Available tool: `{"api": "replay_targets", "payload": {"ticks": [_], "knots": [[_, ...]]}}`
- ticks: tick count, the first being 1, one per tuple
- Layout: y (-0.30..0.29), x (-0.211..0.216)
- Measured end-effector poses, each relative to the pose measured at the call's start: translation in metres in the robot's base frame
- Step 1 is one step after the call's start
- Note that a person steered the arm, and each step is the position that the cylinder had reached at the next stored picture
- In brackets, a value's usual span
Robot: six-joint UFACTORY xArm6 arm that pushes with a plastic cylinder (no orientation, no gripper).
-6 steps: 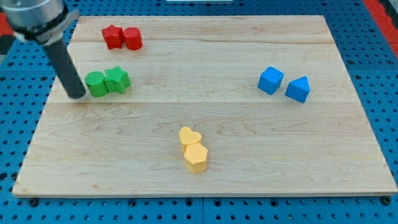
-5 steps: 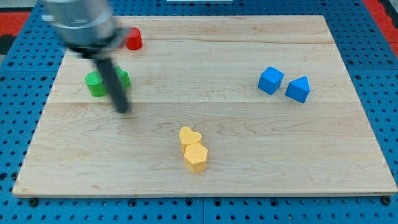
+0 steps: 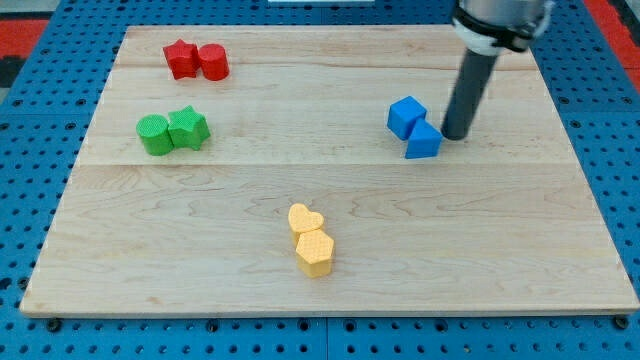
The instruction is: Push the blue cube closer to the green star
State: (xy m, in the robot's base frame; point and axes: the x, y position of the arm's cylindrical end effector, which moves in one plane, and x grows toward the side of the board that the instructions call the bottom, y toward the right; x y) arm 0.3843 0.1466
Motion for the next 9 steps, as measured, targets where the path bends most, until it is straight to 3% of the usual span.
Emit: {"api": "replay_targets", "payload": {"ticks": [3,9], "knots": [[-0.036,-0.039],[-0.036,-0.043]]}}
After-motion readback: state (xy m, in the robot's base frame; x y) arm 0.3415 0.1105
